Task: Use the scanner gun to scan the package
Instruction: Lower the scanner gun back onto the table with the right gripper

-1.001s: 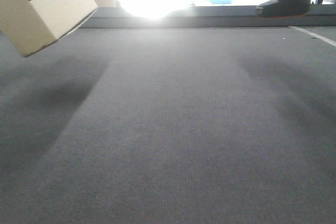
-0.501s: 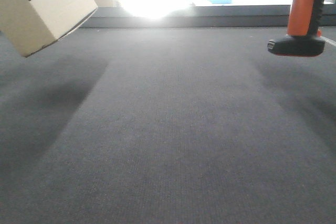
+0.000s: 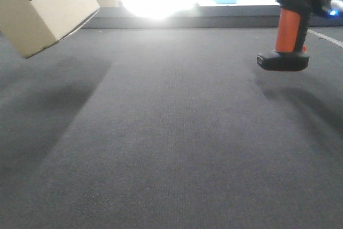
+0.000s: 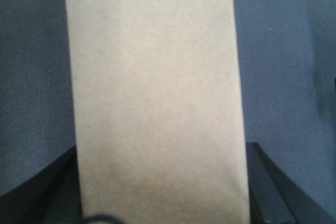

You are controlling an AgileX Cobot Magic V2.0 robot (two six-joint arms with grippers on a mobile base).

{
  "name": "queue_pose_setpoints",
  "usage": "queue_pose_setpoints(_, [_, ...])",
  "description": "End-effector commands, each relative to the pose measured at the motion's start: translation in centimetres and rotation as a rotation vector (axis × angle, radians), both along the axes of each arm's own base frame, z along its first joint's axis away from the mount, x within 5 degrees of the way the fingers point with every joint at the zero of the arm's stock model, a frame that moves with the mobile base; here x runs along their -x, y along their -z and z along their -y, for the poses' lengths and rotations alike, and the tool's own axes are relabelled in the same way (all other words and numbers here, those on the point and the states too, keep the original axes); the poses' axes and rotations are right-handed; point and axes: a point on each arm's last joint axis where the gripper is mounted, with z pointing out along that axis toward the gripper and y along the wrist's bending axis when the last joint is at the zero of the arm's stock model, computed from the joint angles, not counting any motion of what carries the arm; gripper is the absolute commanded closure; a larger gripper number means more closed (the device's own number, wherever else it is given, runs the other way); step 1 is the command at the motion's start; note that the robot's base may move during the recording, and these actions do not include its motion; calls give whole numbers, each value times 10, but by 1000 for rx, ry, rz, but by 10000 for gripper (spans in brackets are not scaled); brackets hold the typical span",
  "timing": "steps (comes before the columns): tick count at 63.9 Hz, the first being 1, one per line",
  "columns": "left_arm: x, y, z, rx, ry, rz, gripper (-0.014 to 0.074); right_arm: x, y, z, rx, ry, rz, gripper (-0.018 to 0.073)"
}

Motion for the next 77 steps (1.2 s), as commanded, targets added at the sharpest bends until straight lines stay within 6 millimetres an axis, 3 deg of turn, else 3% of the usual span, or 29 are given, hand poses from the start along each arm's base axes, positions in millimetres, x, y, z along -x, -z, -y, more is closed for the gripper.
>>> queue_pose_setpoints(1, [3, -8, 2, 12, 2, 33, 707, -3, -4, 2, 16, 23, 107, 713])
queue_pose_setpoints(29, [3, -8, 2, 12, 2, 33, 707, -10, 23, 0, 10, 10, -11, 713])
queue_pose_setpoints(54, [3, -8, 2, 12, 2, 33, 707, -10, 24, 0, 10, 10, -17, 705])
queue_pose_setpoints(57, [3, -8, 2, 12, 2, 33, 707, -10, 24, -1, 11, 8, -17, 664])
queue_pose_setpoints(60, [3, -8, 2, 12, 2, 33, 707, -10, 24, -1, 11, 8, -17, 564])
queue_pose_setpoints(67, [3, -8, 2, 12, 2, 33, 707, -10, 24, -1, 11, 8, -17, 230])
queue_pose_setpoints(73, [3, -8, 2, 12, 2, 33, 707, -10, 24, -1, 10, 8, -20, 22])
queue_pose_setpoints(77, [3, -8, 2, 12, 2, 33, 707, -10, 25, -1, 10, 6, -27, -12])
